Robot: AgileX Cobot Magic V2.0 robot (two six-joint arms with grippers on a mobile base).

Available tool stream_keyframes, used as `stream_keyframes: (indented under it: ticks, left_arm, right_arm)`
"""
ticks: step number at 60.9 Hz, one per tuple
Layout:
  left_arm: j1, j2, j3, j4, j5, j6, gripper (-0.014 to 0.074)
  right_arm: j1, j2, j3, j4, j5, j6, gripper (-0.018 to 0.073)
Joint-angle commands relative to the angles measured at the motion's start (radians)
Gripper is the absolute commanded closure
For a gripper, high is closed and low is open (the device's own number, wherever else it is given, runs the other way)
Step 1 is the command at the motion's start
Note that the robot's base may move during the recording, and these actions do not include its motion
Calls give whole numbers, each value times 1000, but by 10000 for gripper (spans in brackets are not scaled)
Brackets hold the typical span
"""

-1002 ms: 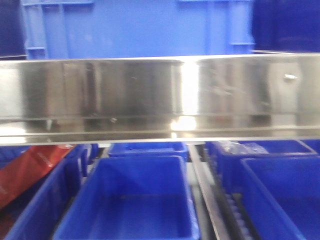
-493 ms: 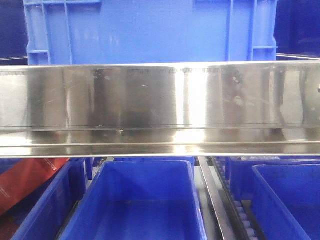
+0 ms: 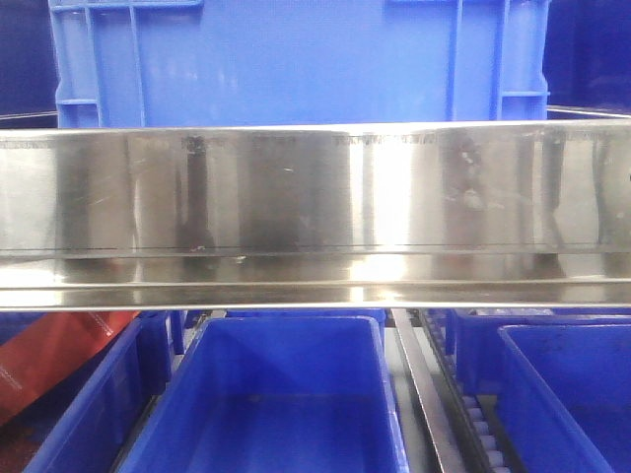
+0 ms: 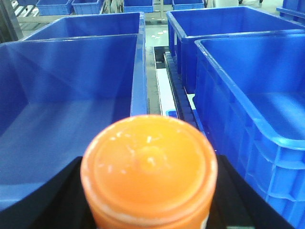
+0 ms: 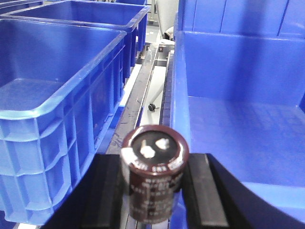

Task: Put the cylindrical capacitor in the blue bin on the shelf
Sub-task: 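Lower the orange capacitor into a blue bin and open left gripper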

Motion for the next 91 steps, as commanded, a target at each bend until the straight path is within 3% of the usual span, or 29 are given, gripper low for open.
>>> stream_keyframes:
  ticks: [1, 48, 60, 66, 71, 77, 91]
  left_arm:
    - [-7, -2, -3, -1, -18, 0, 708]
    - [-7, -2, -3, -1, -18, 0, 708]
    - [-15, 17, -17, -43, -51, 0, 708]
    - [-83, 78, -65, -43, -49, 2, 708]
    - [-167, 168, -148, -43, -40, 56, 708]
    - [-271, 284, -269, -43, -38, 60, 708]
    - [-422, 581, -545, -43, -35, 60, 708]
  right_arm:
    - [3, -6, 1, 2, -39, -8, 721]
    - [3, -6, 1, 2, -39, -8, 721]
    - [3, -6, 1, 2, -39, -8, 721]
    - [3, -6, 1, 2, -39, -8, 721]
    - [3, -6, 1, 2, -39, -8, 721]
    - [3, -6, 1, 2, -39, -8, 721]
    - [3, -6, 1, 24, -39, -8, 721]
